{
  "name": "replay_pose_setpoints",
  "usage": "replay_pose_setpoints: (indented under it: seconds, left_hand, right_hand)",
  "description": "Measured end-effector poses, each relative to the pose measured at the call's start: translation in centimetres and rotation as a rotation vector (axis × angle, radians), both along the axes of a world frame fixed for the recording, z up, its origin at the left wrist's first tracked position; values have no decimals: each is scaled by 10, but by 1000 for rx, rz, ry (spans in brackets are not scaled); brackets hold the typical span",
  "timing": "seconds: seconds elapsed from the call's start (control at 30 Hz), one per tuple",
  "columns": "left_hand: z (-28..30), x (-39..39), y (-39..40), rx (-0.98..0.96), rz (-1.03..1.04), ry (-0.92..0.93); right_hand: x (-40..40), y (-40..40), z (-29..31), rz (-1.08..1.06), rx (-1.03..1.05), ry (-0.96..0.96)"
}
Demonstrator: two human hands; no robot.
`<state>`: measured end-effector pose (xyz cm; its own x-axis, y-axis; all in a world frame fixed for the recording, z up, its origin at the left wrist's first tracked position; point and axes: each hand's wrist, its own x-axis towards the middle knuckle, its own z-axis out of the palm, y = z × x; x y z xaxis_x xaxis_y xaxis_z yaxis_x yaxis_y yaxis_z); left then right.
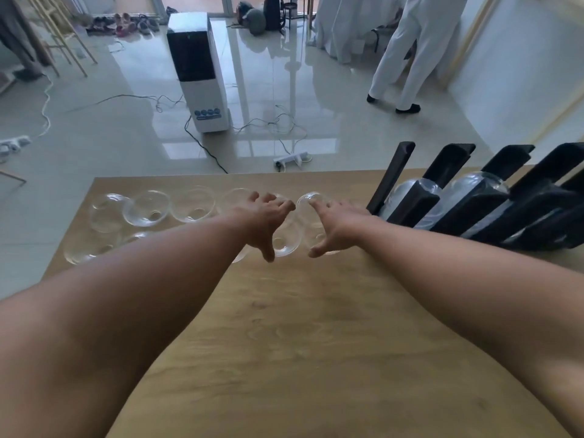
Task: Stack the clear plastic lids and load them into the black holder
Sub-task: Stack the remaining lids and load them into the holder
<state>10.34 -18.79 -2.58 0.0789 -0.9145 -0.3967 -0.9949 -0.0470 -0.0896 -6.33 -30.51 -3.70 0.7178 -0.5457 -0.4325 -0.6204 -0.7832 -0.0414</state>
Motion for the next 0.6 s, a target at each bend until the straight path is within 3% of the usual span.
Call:
replay_pose_setpoints:
  seconds: [0.17, 0.43, 0.6]
  left_hand:
    - [-13, -6, -4, 69, 40, 62]
    - [-14, -22, 10, -104, -7, 73]
    - [-2, -33, 60, -318, 145, 349]
  right_hand:
    - [3, -1, -4, 47, -57, 20]
    - [-11, 17, 5, -26, -19, -73]
    - [-43, 49, 15, -235, 121, -322]
